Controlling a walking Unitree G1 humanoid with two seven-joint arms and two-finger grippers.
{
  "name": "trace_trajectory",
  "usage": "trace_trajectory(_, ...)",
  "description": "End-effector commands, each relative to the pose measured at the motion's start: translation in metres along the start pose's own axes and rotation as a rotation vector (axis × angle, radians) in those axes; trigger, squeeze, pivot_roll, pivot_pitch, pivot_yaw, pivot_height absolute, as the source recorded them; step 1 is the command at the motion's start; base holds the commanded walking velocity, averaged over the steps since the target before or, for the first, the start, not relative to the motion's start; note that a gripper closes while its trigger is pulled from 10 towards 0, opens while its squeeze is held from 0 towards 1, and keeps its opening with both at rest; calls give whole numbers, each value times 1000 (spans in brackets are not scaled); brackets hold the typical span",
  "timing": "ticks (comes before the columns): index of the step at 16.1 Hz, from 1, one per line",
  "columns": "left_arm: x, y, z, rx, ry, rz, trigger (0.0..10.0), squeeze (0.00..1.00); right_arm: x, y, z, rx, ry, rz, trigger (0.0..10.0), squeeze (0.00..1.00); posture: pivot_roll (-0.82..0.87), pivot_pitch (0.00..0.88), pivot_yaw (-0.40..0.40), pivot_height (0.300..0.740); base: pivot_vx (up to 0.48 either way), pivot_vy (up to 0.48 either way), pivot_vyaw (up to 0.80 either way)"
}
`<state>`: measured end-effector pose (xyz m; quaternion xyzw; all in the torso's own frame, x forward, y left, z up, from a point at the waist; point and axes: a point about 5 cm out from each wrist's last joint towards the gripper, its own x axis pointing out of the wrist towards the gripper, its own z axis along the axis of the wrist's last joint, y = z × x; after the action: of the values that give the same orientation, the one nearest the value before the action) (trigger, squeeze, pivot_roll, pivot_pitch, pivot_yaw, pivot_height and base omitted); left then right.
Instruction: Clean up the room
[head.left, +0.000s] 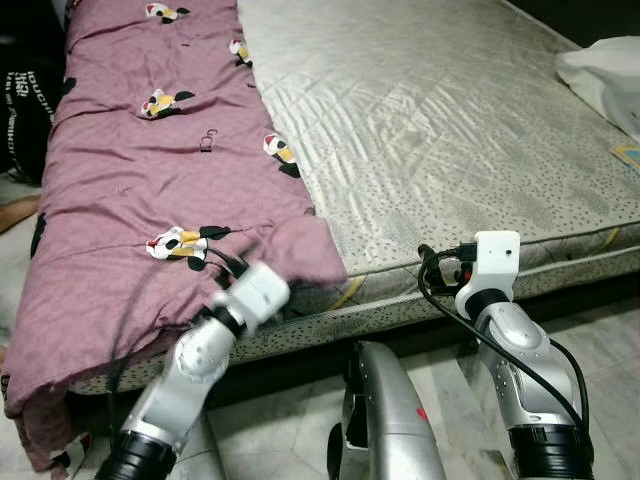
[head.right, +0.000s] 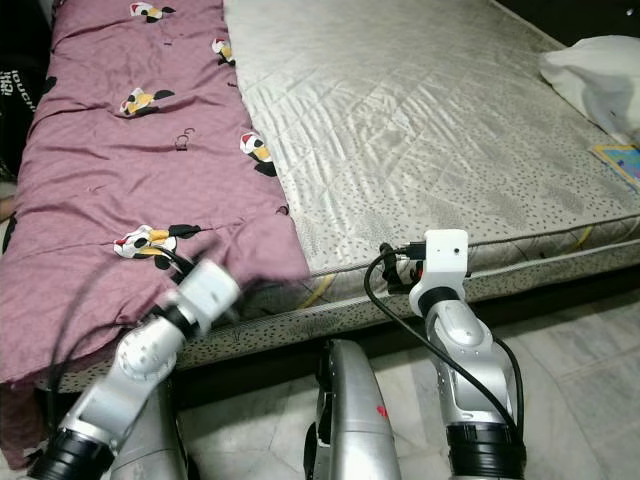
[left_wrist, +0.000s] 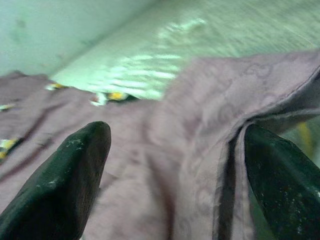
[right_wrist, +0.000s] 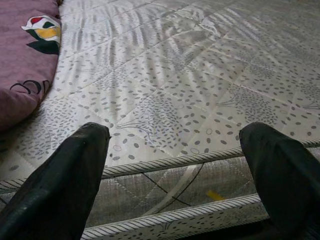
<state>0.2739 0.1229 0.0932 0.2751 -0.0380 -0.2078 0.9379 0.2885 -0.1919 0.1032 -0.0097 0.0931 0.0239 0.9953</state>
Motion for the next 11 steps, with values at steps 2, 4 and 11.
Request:
trace_trajectory(2, -1, 7, 4, 0, -27, 36, 10000, 0, 3, -3, 3, -9, -22, -15, 10000, 0, -88, 32, -97, 507, 0, 0, 0)
trace_trajectory(4, -6, 16, 10, -70, -49, 147, 10000, 0, 5, -1, 9, -29, -49, 0, 10000, 0, -81, 30, -97, 507, 0, 0, 0)
trace_trajectory(11, -8, 3, 15, -147, -64, 115, 10000, 0, 6, 5, 4, -35, -44, 10, 10000, 0, -69, 28, -89, 507, 0, 0, 0)
